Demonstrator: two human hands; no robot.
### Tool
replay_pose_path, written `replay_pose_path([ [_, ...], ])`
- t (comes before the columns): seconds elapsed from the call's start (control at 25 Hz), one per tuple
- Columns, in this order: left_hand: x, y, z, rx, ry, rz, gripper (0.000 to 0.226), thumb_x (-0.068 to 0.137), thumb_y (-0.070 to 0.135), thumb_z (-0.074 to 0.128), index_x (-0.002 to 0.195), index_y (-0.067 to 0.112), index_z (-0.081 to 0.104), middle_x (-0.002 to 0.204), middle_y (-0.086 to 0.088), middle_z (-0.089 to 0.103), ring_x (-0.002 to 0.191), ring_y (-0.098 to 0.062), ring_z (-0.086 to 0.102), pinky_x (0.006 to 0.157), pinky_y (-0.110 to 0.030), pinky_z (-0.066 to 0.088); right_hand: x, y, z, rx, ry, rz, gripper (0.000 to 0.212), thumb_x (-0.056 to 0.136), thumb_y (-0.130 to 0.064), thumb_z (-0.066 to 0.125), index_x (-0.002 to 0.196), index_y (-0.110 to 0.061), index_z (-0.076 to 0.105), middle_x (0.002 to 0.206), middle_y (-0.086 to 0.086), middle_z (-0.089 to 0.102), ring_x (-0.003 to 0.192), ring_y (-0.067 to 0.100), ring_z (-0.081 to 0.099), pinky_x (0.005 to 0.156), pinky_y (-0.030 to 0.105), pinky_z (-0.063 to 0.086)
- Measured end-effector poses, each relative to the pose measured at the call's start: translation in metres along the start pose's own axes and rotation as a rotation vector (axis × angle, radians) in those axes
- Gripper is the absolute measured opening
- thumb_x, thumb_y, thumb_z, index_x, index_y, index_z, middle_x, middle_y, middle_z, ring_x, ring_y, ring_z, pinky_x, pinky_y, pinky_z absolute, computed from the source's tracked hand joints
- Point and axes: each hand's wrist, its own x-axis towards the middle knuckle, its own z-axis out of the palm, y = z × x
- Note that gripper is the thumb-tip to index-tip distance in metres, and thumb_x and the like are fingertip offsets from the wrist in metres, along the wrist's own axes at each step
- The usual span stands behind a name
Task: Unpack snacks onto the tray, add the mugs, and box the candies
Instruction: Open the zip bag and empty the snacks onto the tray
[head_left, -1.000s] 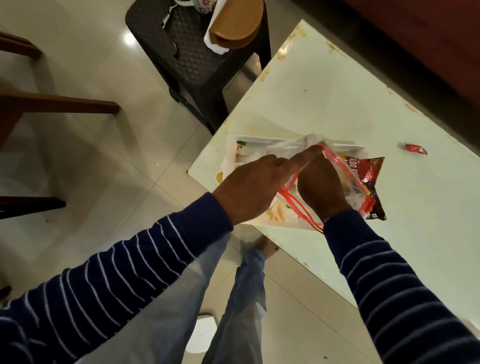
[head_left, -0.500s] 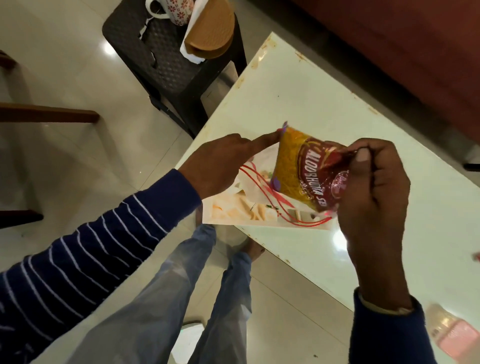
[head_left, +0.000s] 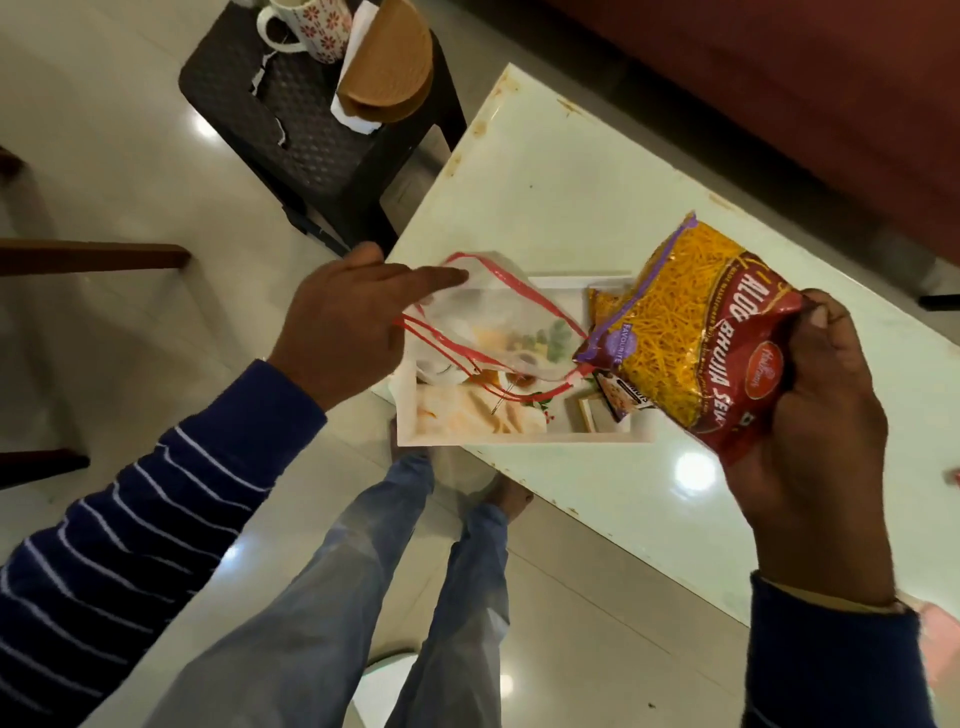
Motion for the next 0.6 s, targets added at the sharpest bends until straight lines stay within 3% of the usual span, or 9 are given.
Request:
replay_pose_path([
  [0.08,-0.003,-0.007,-0.01,0.048,0.023,-0.056,0.035,0.094,0.021,0.053,0.127,0.016,0.065,0.095,-0.011,0.076,0.072,-0.025,0.053,0.061,-0.027,0.035,0.013,0.009,-0.02,-0.16,0.067,-0.03,0.019,0.096,-0.046,0.05,0.102,-0.036,0.065,0.109,-0.006,0.07,0.101,0.022,0.071,0.073,0.051,0.058],
  [0.16,-0.004,-0.006,-0.017,0.077,0.022,-0.092,0.033,0.091,0.014,0.062,0.124,0.013,0.067,0.099,-0.013,0.076,0.073,-0.027,0.056,0.063,-0.027,0.035,0.031,0.028,-0.035,-0.347,0.106,-0.042,0.019,0.099,-0.044,0.046,0.094,-0.036,0.063,0.101,-0.007,0.069,0.105,0.03,0.068,0.073,0.045,0.059],
  [0.24,-0.004,-0.001,-0.022,0.083,0.026,-0.092,0.031,0.092,0.017,0.058,0.121,0.012,0.069,0.099,-0.013,0.076,0.075,-0.029,0.06,0.063,-0.026,0.038,0.051,0.06,-0.042,-0.495,0.042,-0.016,0.022,0.102,-0.036,0.043,0.091,-0.034,0.062,0.101,-0.005,0.067,0.104,0.032,0.066,0.071,0.036,0.057],
  [0.32,0.0,0.006,-0.026,0.068,0.02,-0.07,0.033,0.093,0.019,0.053,0.119,0.011,0.07,0.098,-0.013,0.077,0.076,-0.03,0.062,0.064,-0.026,0.041,0.07,0.094,-0.043,-0.61,-0.055,0.054,0.023,0.104,-0.03,0.041,0.096,-0.028,0.062,0.108,0.003,0.067,0.105,0.031,0.066,0.075,0.038,0.057],
  [0.44,0.004,0.015,-0.027,0.035,-0.015,-0.061,0.031,0.087,0.007,0.067,0.118,0.01,0.071,0.096,-0.013,0.077,0.075,-0.032,0.061,0.064,-0.03,0.045,0.096,0.133,-0.037,-0.718,-0.141,0.113,0.028,0.107,-0.026,0.038,0.115,-0.01,0.059,0.123,0.013,0.062,0.114,0.036,0.061,0.096,0.049,0.052],
  [0.6,0.007,0.021,-0.024,0.033,-0.015,0.01,0.034,0.083,0.004,0.066,0.115,0.013,0.073,0.093,-0.009,0.078,0.072,-0.026,0.062,0.067,-0.023,0.037,0.121,0.15,-0.024,-0.856,-0.13,0.114,0.034,0.106,-0.024,0.037,0.126,-0.004,0.057,0.131,0.02,0.057,0.118,0.038,0.057,0.099,0.043,0.046],
])
